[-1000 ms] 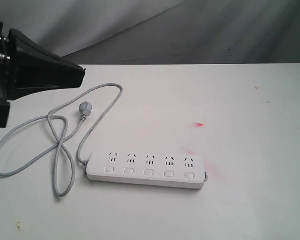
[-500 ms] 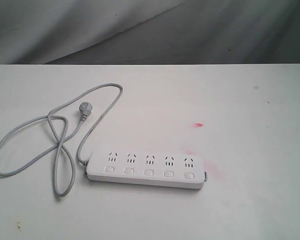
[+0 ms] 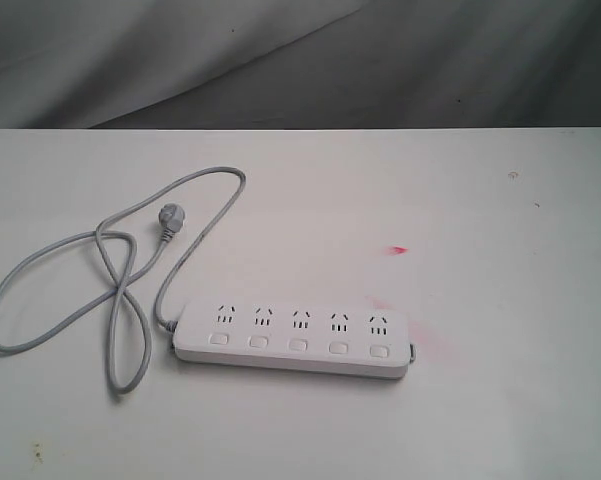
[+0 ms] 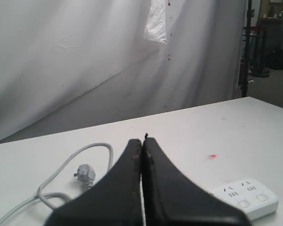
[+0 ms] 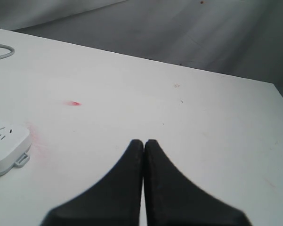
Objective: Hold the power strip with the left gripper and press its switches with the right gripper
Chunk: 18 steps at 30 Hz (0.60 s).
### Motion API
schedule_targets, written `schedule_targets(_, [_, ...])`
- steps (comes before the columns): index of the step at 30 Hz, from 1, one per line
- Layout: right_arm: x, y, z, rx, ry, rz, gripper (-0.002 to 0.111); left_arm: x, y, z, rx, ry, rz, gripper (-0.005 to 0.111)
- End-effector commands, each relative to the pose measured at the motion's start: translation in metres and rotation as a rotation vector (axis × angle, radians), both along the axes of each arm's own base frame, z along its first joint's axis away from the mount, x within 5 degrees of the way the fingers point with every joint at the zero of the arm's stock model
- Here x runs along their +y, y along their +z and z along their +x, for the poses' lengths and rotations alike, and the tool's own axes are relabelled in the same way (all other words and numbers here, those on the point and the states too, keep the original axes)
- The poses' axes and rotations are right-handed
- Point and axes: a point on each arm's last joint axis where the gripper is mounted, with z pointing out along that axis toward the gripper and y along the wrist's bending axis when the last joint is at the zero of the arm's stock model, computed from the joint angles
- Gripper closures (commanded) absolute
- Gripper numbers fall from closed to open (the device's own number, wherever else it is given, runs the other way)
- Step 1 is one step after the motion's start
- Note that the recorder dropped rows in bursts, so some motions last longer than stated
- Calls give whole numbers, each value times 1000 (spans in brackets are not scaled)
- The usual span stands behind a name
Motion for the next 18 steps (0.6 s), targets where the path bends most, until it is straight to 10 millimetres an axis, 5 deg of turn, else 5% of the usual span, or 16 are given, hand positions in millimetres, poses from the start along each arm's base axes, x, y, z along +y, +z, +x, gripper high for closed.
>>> schedule_targets(1, [-1,-1,0,-6,-8,-10,108,3,-14,1,-12,36,22,107])
schedule_targets(5, [-1,-1,0,-6,-8,-10,108,3,-32,1,48,39,-21,107])
schedule_targets(18, [-1,-1,0,-6,-8,-10,108,16,-37,2,71,206,82,107])
